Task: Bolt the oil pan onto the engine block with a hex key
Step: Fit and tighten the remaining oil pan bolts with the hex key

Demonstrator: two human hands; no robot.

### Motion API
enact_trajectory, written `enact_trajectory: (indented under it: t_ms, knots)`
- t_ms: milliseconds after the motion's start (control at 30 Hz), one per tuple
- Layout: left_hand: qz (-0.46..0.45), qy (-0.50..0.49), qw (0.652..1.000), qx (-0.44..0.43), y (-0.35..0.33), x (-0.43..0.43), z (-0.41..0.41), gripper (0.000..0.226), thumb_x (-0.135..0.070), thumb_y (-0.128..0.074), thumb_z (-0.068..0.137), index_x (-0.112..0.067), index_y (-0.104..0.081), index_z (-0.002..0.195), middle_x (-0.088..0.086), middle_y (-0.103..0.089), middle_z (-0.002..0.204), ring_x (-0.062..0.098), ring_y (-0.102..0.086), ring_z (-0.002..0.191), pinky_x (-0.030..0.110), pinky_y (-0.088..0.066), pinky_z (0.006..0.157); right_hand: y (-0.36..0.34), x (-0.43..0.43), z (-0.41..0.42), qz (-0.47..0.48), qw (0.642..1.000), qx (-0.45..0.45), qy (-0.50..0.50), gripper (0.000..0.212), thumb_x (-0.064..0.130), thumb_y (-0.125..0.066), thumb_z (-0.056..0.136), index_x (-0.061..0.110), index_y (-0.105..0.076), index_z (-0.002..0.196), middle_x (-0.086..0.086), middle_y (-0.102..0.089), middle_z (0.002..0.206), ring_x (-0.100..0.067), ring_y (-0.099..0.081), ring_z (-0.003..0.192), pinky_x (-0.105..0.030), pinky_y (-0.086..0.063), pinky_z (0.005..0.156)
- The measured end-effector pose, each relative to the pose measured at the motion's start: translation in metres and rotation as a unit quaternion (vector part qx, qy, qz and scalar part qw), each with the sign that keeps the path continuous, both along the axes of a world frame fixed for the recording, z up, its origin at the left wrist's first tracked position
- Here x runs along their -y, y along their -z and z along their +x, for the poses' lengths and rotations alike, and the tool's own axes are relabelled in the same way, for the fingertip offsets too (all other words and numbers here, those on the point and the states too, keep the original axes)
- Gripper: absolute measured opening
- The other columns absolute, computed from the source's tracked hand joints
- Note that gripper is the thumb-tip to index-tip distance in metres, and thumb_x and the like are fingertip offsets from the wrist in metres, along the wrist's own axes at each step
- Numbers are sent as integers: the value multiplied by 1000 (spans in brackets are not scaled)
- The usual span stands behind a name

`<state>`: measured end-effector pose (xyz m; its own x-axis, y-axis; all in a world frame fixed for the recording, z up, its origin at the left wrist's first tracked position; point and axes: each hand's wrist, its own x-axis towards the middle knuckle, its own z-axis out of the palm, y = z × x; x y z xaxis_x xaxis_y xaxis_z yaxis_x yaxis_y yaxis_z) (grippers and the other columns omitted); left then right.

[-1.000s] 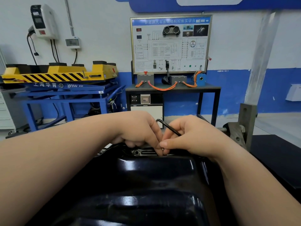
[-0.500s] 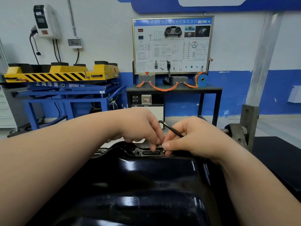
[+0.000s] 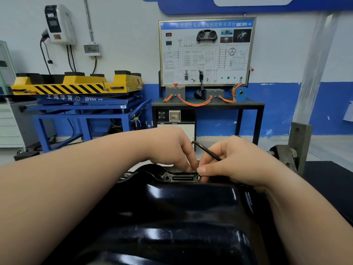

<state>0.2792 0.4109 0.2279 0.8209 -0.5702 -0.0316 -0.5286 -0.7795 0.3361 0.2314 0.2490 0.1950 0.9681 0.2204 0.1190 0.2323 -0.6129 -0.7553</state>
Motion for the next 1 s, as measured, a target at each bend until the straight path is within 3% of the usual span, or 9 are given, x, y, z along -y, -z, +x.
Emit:
enact_trajectory:
  t_ms: [100, 200, 267, 400, 567, 767, 1000]
  knots:
    - [11, 15, 1000, 8, 0, 0, 1, 22, -27, -73, 76, -44, -65, 63, -23, -49, 43, -2, -44, 47, 15, -34, 52, 0, -1, 0, -16, 1000, 5, -2, 5, 20, -72, 80, 18, -73, 75, 7, -73, 68, -2, -63, 64, -23, -52, 75]
    - [-1, 21, 1000, -1, 2, 0, 4, 21, -26, -75, 75, -42, -67, 64, -16, -46, 42, 11, -43, 56, 26, -35, 59, -1, -1, -1, -24, 1000, 13, -9, 4, 20, -72, 80, 20, -73, 76, 7, -73, 68, 2, -64, 63, -11, -49, 66]
    - [-5, 29, 1000, -7, 3, 0, 4, 18, -26, -75, 74, -42, -69, 67, -16, -45, 41, 10, -41, 54, 27, -35, 59, -2, -1, -1, -31, 999, 14, -14, 4, 20, -73, 80, 20, -72, 76, 7, -73, 67, 3, -64, 62, -8, -48, 64]
    - [-9, 63, 998, -11, 7, 1, 6, 13, -28, -75, 74, -39, -72, 82, -12, -41, 39, 3, -38, 41, 16, -33, 50, -2, -1, 0, -53, 998, 26, -4, 6, 25, -76, 76, 21, -72, 74, 8, -71, 65, 3, -60, 57, -11, -47, 60]
    - [-31, 108, 994, -6, 8, 1, 6, 19, -21, -74, 76, -32, -74, 92, -13, -42, 40, 0, -38, 39, 9, -30, 46, 0, -2, 1, -79, 995, 52, 26, 17, 32, -82, 67, 21, -69, 67, 11, -57, 54, 5, -51, 50, -10, -42, 51]
    - [-19, 121, 992, -28, 7, 0, 5, 16, -23, -76, 74, -36, -69, 75, -16, -42, 42, 0, -39, 41, 10, -32, 48, 1, -2, 2, -70, 994, 74, 40, 19, 33, -82, 67, 22, -67, 64, 11, -57, 51, 7, -51, 48, -5, -39, 46]
    - [2, 141, 990, 27, 9, 4, 3, 15, -25, -76, 75, -36, -66, 74, -16, -42, 41, 0, -41, 44, 10, -31, 49, 1, -1, 2, -75, 994, 73, 32, 19, 33, -81, 69, 23, -66, 64, 16, -52, 43, 7, -49, 45, -6, -38, 44]
